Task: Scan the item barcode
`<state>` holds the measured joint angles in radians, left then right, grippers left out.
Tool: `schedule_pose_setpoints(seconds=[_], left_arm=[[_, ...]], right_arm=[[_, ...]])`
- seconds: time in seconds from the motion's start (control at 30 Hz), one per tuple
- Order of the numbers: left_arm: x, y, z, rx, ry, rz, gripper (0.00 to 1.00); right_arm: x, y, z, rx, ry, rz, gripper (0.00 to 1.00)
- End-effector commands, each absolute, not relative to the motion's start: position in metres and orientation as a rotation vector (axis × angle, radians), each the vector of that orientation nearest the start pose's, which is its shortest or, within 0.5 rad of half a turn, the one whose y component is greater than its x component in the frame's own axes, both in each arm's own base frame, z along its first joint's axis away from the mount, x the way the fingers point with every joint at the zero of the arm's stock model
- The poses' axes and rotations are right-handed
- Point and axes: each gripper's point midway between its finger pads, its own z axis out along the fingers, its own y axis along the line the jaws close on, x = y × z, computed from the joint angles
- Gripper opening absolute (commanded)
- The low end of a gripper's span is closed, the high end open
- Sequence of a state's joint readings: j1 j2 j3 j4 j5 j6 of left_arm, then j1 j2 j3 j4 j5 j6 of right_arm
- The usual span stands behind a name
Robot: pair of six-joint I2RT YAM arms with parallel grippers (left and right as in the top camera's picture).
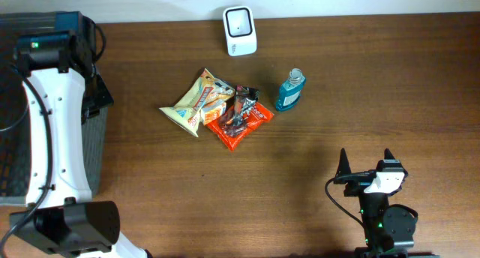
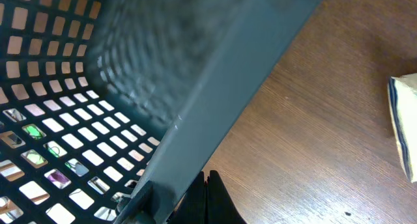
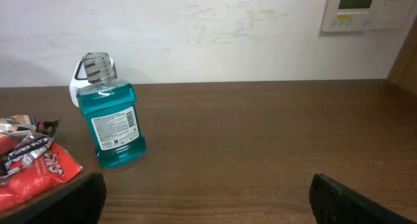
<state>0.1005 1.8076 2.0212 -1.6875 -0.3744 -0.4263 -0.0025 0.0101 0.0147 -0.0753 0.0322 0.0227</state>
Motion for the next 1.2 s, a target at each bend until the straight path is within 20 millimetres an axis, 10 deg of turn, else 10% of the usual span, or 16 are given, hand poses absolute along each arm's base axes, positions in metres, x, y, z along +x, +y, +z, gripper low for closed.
schedule_pose_setpoints(seconds=[0.0,0.5,0.8,0.97,1.03,1.13,1.17], left_arm=[[0.313,0.127,0.255,-0.858,2.782,0.657,0.0],[0.387,0.132,0.265,-0.83,2.535,0.372,0.0],[0.39,0.161,0.273,-0.9,2.445,0.415,0.0],[0.396,0.118,0.322,-0.784,2.365,0.144,0.07],[0.38,0.087,0.346,-0.711,2.351,-0.041,0.23],[0.345,0.034,0.356,-0.624,2.431,-0.358,0.98],[0.336,0.022,0.352,-0.616,2.474,-0.432,0.99]], right_arm=[[0.246,-0.008,0.156,0.054,1.646,-0.013,0.98],[0.246,-0.007,0.156,0.053,1.646,-0.012,0.98],[0.246,-0.007,0.156,0.053,1.646,-0.012,0.98],[0.246,-0.007,0.156,0.053,1.646,-0.012,0.98],[0.246,-0.007,0.156,0.053,1.646,-0.012,0.99],[0.246,-0.008,0.156,0.054,1.646,-0.013,0.98],[0.246,-0.008,0.156,0.054,1.646,-0.013,0.98]])
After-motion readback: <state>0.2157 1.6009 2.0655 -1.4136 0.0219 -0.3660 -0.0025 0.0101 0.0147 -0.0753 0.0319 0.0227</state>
